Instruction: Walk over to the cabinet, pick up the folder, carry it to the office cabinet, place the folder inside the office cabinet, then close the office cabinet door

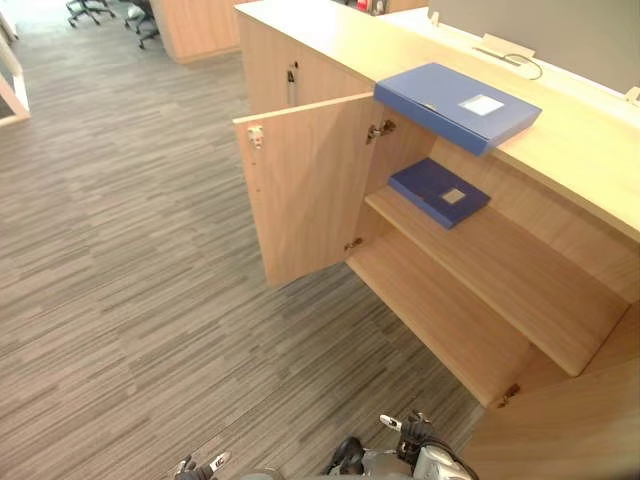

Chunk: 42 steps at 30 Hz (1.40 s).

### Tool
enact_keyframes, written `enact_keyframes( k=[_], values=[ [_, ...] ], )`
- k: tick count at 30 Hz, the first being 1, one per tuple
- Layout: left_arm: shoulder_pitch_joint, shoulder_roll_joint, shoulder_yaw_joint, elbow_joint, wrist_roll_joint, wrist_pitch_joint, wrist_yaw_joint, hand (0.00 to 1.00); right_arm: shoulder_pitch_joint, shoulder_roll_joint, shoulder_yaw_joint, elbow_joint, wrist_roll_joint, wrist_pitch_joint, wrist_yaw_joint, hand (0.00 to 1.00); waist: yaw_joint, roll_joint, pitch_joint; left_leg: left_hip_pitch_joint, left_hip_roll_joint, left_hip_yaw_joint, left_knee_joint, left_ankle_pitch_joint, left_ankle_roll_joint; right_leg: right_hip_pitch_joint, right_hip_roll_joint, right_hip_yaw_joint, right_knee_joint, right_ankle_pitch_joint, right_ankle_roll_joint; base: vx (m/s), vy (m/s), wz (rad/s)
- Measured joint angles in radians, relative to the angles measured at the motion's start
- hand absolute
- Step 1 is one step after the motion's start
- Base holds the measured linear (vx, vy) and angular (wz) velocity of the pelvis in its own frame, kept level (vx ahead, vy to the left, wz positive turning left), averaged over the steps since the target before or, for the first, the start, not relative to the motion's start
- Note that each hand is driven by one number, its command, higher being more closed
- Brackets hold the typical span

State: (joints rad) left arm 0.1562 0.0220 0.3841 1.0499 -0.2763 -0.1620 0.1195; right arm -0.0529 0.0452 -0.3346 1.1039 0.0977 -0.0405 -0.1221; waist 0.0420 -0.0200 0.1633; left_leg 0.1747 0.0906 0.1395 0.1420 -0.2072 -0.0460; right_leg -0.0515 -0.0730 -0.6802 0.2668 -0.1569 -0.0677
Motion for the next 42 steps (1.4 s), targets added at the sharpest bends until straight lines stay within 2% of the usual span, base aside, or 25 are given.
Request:
enact_keyframes(
  k=[1, 2, 3, 4, 7, 8, 11, 12, 13, 14, 15, 16, 17, 18, 19, 20, 23, 25, 28, 29, 31, 33, 35, 37, 42],
  values=[
    [0.001, 0.001, 0.008, 0.0, -0.001, 0.002, -0.009, 0.0, 0.008, 0.0, -0.01, -0.001, 0.0, 0.0, 0.0, 0.0, 0.001, -0.002, -0.002, -0.019, 0.026, 0.0, 0.083, -0.033, -0.015, 0.031, 0.033, 0.006, -0.035, -0.001, -0.001, 0.4, -0.295, -0.39],
    [0.003, -0.001, 0.023, -0.001, -0.004, 0.005, -0.024, 0.0, 0.021, 0.001, -0.036, -0.001, 0.009, -0.001, 0.001, 0.0, 0.003, 0.001, -0.007, -0.077, 0.067, 0.004, 0.29, -0.078, -0.036, 0.08, 0.081, 0.03, -0.089, -0.001, -0.003, 0.4, -0.264, -0.47],
    [0.005, 0.002, 0.029, -0.001, -0.004, 0.007, -0.028, 0.0, 0.027, -0.002, -0.034, -0.003, 0.013, 0.0, 0.001, 0.0, 0.002, 0.004, -0.011, -0.108, 0.088, 0.004, 0.388, -0.084, -0.046, 0.091, 0.098, 0.046, -0.103, 0.001, -0.008, 0.41, -0.151, -0.83],
    [0.009, -0.003, 0.035, -0.001, -0.003, 0.012, -0.03, 0.0, 0.032, -0.007, -0.032, -0.002, 0.029, -0.001, 0.003, 0.0, 0.005, 0.016, -0.019, -0.172, 0.123, 0.006, 0.586, -0.079, -0.057, 0.115, 0.131, 0.093, -0.127, -0.003, -0.019, 0.22, -0.027, -0.9],
    [0.017, -0.001, 0.034, -0.002, -0.004, 0.02, -0.031, 0.0, 0.036, -0.02, -0.026, 0.001, 0.04, 0.0, 0.003, 0.0, 0.009, 0.021, -0.024, -0.291, 0.175, 0.024, 0.888, -0.083, -0.05, 0.174, 0.163, 0.207, -0.151, -0.012, -0.037, 0.44, 0.07, -1.25],
    [0.011, 0.003, 0.032, -0.002, -0.005, 0.02, -0.031, 0.0, 0.039, -0.026, -0.026, 0.004, 0.041, 0.001, 0.001, 0.0, 0.009, 0.018, -0.023, -0.32, 0.175, 0.025, 0.915, -0.089, -0.041, 0.191, 0.162, 0.237, -0.163, -0.012, -0.037, 0.4, 0.087, -0.91],
    [0.004, 0.004, 0.018, -0.019, -0.01, 0.019, -0.028, 0.0, 0.028, -0.043, -0.026, 0.048, 0.043, 0.009, -0.003, 0.0, 0.023, 0.01, -0.01, -0.397, 0.134, -0.005, 0.85, -0.128, -0.02, 0.247, 0.13, 0.336, -0.185, -0.007, -0.029, 0.38, 0.162, -0.99],
    [0.005, 0.007, 0.012, -0.03, -0.024, 0.017, -0.027, 0.0, 0.026, -0.042, -0.024, 0.05, 0.043, 0.01, -0.005, 0.0, 0.03, 0.002, -0.004, -0.422, 0.098, -0.036, 0.783, -0.141, -0.013, 0.262, 0.104, 0.369, -0.184, -0.007, -0.025, 0.31, 0.264, -0.98],
    [0.004, 0.008, 0.01, -0.042, -0.046, 0.016, -0.027, 0.0, 0.019, -0.04, -0.019, 0.05, 0.044, 0.01, -0.005, 0.0, 0.037, -0.019, 0.009, -0.444, 0.043, -0.098, 0.659, -0.14, -0.015, 0.279, 0.061, 0.399, -0.182, -0.007, -0.012, 0.35, 0.341, -1.17],
    [0.004, 0.006, 0.01, -0.047, -0.074, 0.015, -0.026, 0.0, 0.012, -0.04, -0.017, 0.048, 0.044, 0.009, -0.005, 0.0, 0.039, -0.02, 0.01, -0.461, -0.005, -0.2, 0.508, -0.123, -0.027, 0.289, 0.027, 0.423, -0.181, -0.009, 0.009, 0.3, 0.309, -0.96],
    [0.004, 0.003, 0.011, -0.049, -0.079, 0.015, -0.026, 0.0, 0.01, -0.04, -0.016, 0.047, 0.044, 0.009, -0.005, 0.0, 0.041, -0.019, 0.008, -0.464, -0.018, -0.235, 0.459, -0.112, -0.032, 0.29, 0.018, 0.43, -0.182, -0.011, 0.023, 0.31, 0.355, -0.98],
    [0.005, -0.006, 0.013, -0.049, -0.098, 0.009, -0.026, 0.0, 0.009, -0.042, -0.01, 0.039, 0.043, 0.007, -0.005, 0.0, 0.047, -0.004, 0.0, -0.469, -0.037, -0.368, 0.296, -0.048, -0.039, 0.297, -0.008, 0.455, -0.183, -0.038, 0.087, 0.37, 0.435, -0.81],
    [0.006, -0.018, 0.017, -0.045, -0.119, 0.006, -0.025, 0.0, 0.023, -0.042, 0.011, 0.038, 0.042, 0.007, -0.005, 0.0, 0.05, 0.011, -0.011, -0.458, -0.043, -0.381, 0.286, 0.122, -0.075, 0.318, -0.021, 0.472, -0.182, -0.056, 0.132, 0.39, 0.461, -0.74],
    [0.002, -0.013, 0.017, -0.046, -0.122, 0.005, -0.024, 0.0, 0.029, -0.028, 0.015, 0.039, 0.041, 0.009, -0.005, 0.0, 0.052, -0.001, -0.01, -0.457, -0.059, -0.369, 0.302, 0.125, -0.06, 0.322, -0.04, 0.474, -0.178, -0.056, 0.132, 0.4, 0.441, -0.41],
    [-0.002, -0.007, 0.031, -0.061, -0.128, -0.004, -0.021, 0.0, 0.038, 0.002, 0.016, 0.032, 0.04, 0.01, -0.003, 0.0, 0.052, -0.04, -0.02, -0.45, -0.082, -0.338, 0.301, 0.105, -0.045, 0.309, -0.076, 0.47, -0.156, -0.045, 0.12, 0.35, 0.368, -0.38],
    [-0.007, -0.009, 0.047, -0.066, -0.13, -0.005, -0.019, 0.0, 0.039, 0.011, 0.016, 0.029, 0.04, 0.01, -0.003, 0.0, 0.059, -0.048, -0.022, -0.445, -0.088, -0.304, 0.328, 0.075, -0.024, 0.304, -0.098, 0.473, -0.138, -0.021, 0.125, 0.32, 0.337, -0.5],
    [0.007, -0.025, 0.089, -0.051, -0.113, -0.001, -0.018, 0.0, 0.047, 0.016, 0.016, -0.004, 0.039, 0.01, 0.003, 0.0, 0.068, -0.048, -0.046, -0.386, -0.106, -0.192, 0.331, 0.029, 0.035, 0.288, -0.17, 0.522, -0.109, 0.031, 0.149, 0.28, 0.361, -0.88],
    [0.005, -0.024, 0.089, -0.039, -0.094, 0.0, -0.019, 0.0, 0.051, 0.014, 0.013, -0.012, 0.038, 0.011, 0.004, 0.0, 0.069, -0.047, -0.061, -0.351, -0.122, -0.128, 0.308, 0.015, 0.057, 0.258, -0.218, 0.552, -0.074, 0.045, 0.165, 0.18, 0.315, -0.89],
    [-0.006, -0.026, 0.062, -0.039, -0.046, 0.008, -0.022, 0.0, 0.078, 0.015, 0.015, -0.042, 0.024, 0.024, 0.013, 0.0, 0.061, -0.023, -0.069, -0.292, -0.139, -0.053, 0.284, -0.001, 0.084, 0.15, -0.278, 0.575, 0.127, 0.049, 0.168, 0.08, 0.227, -0.72],
    [-0.011, -0.025, 0.055, -0.039, -0.037, 0.008, -0.023, 0.0, 0.082, 0.013, 0.015, -0.052, 0.016, 0.024, 0.015, 0.0, 0.06, -0.02, -0.068, -0.278, -0.141, -0.038, 0.279, -0.004, 0.088, 0.114, -0.292, 0.576, 0.198, 0.053, 0.16, 0.01, 0.152, -0.62],
    [-0.023, -0.025, 0.033, -0.04, -0.024, 0.008, -0.032, 0.0, 0.084, 0.008, 0.017, -0.081, 0.0, 0.023, 0.019, 0.0, 0.046, -0.003, -0.059, -0.216, -0.141, -0.003, 0.257, -0.014, 0.104, 0.025, -0.336, 0.56, 0.405, 0.07, 0.089, -0.02, 0.069, -0.43],
    [-0.024, -0.026, 0.015, -0.041, -0.002, 0.006, -0.037, 0.0, 0.086, 0.003, 0.055, -0.087, -0.001, 0.019, 0.022, 0.0, 0.023, 0.002, -0.066, -0.177, -0.133, 0.011, 0.233, -0.017, 0.108, 0.008, -0.34, 0.486, 0.437, 0.066, 0.092, -0.03, -0.009, -0.27],
    [-0.026, -0.03, -0.013, -0.041, 0.004, 0.005, -0.044, 0.0, 0.085, -0.003, 0.063, -0.085, -0.002, 0.018, 0.024, 0.0, 0.019, 0.018, -0.077, -0.179, -0.11, 0.017, 0.228, -0.015, 0.103, 0.037, -0.311, 0.445, 0.346, 0.063, 0.106, 0.03, -0.056, -0.35],
    [-0.034, -0.037, -0.029, -0.04, 0.004, 0.007, -0.063, 0.0, 0.084, -0.007, 0.084, -0.085, -0.001, 0.02, 0.025, 0.0, 0.013, 0.018, -0.086, -0.213, -0.085, 0.015, 0.221, 0.005, 0.093, 0.073, -0.274, 0.377, 0.21, 0.05, 0.126, 0.05, -0.148, -0.16],
    [-0.029, -0.036, -0.028, -0.039, -0.032, 0.007, -0.083, 0.0, 0.09, -0.006, 0.098, -0.077, -0.002, 0.021, 0.026, 0.0, 0.008, 0.012, -0.093, -0.196, -0.066, -0.011, 0.145, 0.06, 0.066, 0.185, -0.215, 0.287, -0.005, 0.051, 0.132, 0.01, -0.214, 0.09]
  ],
)
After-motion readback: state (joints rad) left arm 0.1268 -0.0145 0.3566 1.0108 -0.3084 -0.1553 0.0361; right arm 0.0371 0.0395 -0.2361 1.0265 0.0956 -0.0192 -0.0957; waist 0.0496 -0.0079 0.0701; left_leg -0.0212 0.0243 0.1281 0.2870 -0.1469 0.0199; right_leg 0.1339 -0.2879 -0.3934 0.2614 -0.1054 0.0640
